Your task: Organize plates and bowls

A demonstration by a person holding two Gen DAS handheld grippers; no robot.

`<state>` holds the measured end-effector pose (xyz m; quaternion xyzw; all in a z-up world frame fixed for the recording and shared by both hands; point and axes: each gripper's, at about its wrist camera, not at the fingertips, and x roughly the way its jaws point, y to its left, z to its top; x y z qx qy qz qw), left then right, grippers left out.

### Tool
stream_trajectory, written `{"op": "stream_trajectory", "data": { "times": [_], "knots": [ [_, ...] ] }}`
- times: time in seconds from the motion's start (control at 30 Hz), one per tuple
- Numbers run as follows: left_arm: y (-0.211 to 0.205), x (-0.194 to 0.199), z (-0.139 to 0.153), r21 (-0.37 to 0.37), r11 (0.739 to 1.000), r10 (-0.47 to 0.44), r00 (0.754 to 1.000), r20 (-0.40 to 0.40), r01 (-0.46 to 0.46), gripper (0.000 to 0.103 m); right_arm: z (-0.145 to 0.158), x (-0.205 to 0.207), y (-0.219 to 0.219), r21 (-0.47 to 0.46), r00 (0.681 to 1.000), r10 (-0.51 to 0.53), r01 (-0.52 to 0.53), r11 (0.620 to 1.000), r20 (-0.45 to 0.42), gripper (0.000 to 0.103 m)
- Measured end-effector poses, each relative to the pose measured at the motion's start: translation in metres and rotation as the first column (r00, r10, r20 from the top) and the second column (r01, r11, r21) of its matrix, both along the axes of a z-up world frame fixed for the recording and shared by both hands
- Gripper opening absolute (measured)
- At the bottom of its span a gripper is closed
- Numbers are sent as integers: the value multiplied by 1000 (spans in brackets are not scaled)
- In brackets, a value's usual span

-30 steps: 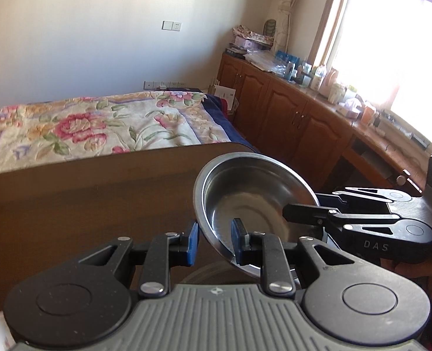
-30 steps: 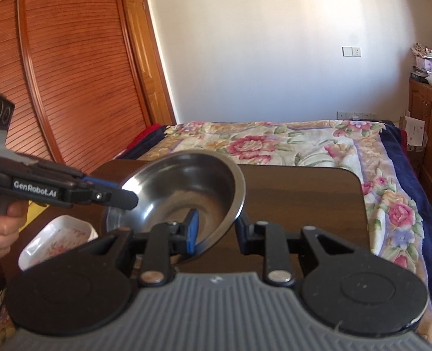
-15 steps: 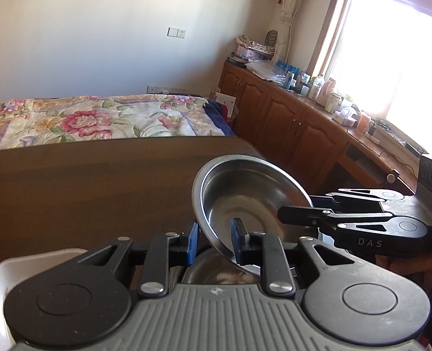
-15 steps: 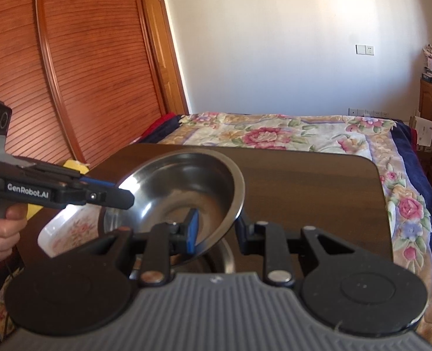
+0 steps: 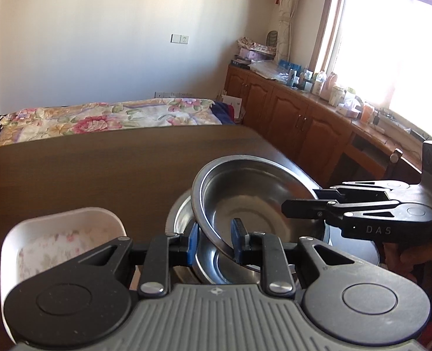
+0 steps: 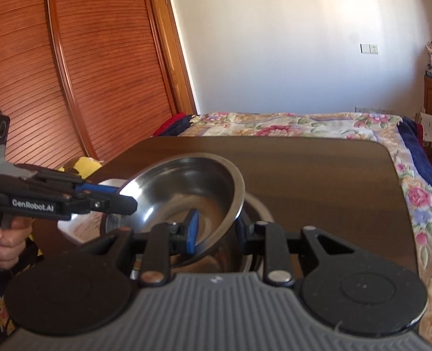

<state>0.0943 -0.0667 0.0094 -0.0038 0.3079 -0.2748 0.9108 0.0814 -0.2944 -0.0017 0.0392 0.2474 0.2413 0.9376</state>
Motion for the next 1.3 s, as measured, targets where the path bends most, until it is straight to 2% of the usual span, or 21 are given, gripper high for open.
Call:
{"op": "stream_trajectory", "data": {
  "times": [0.27, 0.7, 1.13, 1.3],
  "knots": [
    [4, -7, -13, -13, 999, 33, 999, -27, -33, 24, -6, -9, 7, -23, 1000, -7, 7, 1000, 6, 29],
    [-2, -10, -20, 3, 999, 37, 999, -14, -37, 24, -15, -12, 18, -151, 1000, -12, 15, 988, 20, 29],
    [16, -21, -15, -53, 997, 64, 998, -1, -64, 29, -13, -9, 22, -175, 999, -20, 25, 984, 29, 31],
    [20, -32, -11, -52, 994, 95, 994, 53, -92, 40, -7, -15, 9, -104, 997, -44, 50, 993, 60, 31]
  ]
}}
